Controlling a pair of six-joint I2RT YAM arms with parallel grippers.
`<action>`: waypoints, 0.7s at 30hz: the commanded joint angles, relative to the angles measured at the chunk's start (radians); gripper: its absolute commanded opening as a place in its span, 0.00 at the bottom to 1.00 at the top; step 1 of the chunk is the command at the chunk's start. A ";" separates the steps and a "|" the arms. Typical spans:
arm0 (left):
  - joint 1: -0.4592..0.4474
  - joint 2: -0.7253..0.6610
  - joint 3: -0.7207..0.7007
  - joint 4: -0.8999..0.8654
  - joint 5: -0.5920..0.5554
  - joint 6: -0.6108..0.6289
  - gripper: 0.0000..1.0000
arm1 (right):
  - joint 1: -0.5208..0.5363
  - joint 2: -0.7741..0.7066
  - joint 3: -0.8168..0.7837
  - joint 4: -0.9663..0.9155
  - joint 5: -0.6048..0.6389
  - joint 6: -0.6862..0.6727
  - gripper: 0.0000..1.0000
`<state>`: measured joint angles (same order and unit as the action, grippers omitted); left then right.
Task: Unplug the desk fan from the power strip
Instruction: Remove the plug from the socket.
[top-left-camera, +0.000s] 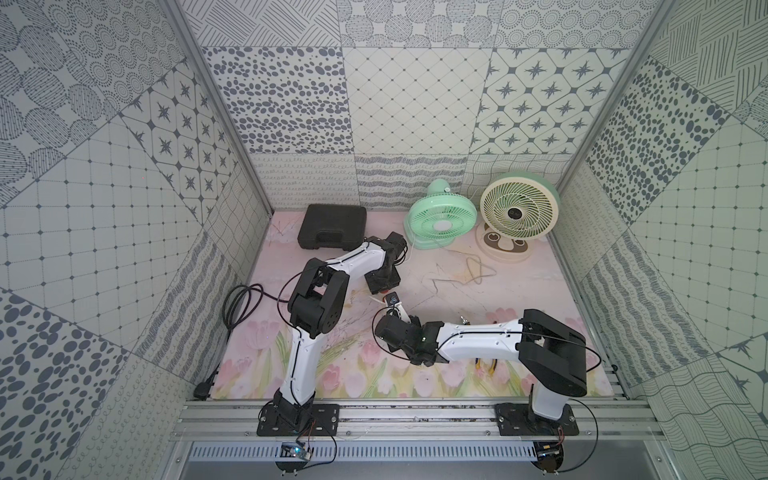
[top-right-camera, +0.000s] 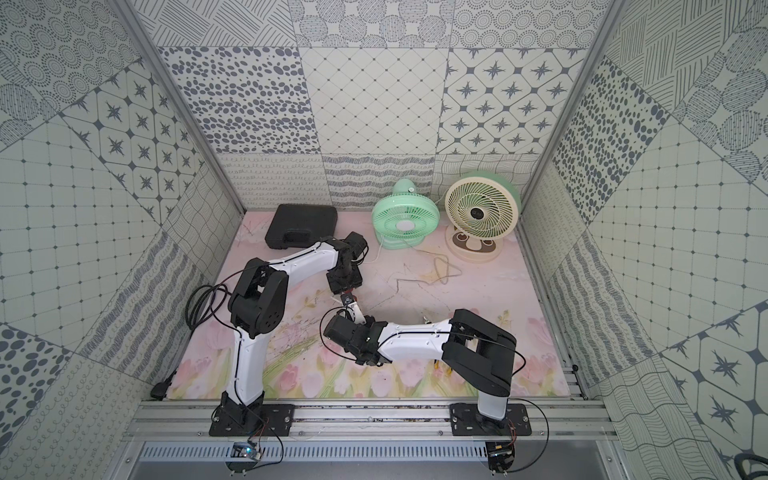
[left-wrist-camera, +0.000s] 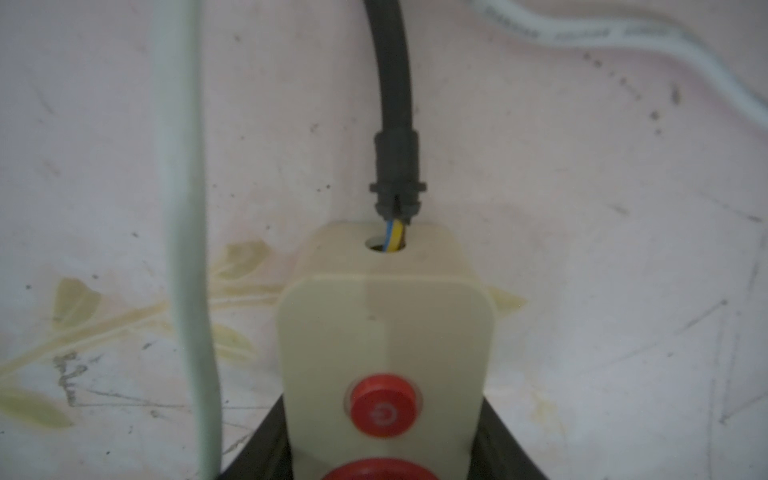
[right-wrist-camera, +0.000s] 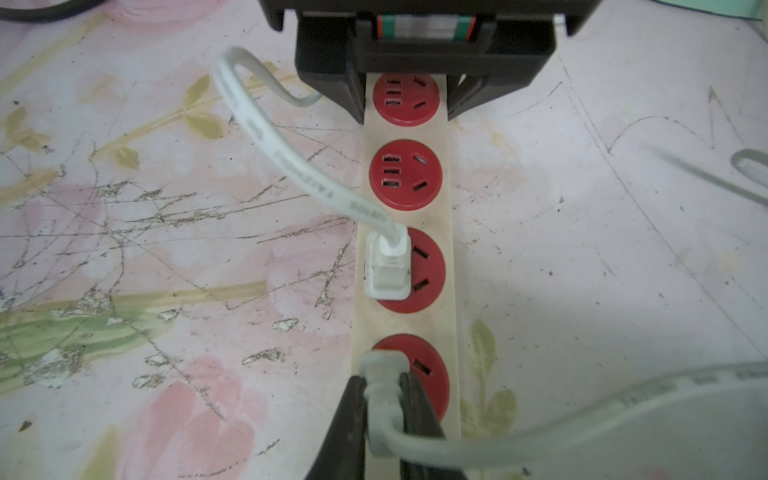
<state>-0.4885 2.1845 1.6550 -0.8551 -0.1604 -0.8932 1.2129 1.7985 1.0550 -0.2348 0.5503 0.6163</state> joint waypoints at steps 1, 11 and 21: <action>0.014 0.053 -0.029 -0.135 -0.008 0.002 0.00 | 0.012 0.005 0.022 -0.066 0.045 -0.016 0.00; 0.015 0.050 -0.037 -0.129 -0.008 0.002 0.00 | -0.022 -0.028 -0.003 -0.063 -0.026 0.029 0.00; 0.014 0.048 -0.042 -0.127 -0.007 0.001 0.00 | -0.156 -0.144 -0.135 0.061 -0.264 0.103 0.00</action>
<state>-0.4885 2.1834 1.6527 -0.8528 -0.1604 -0.8932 1.1042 1.7016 0.9733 -0.1619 0.3298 0.6819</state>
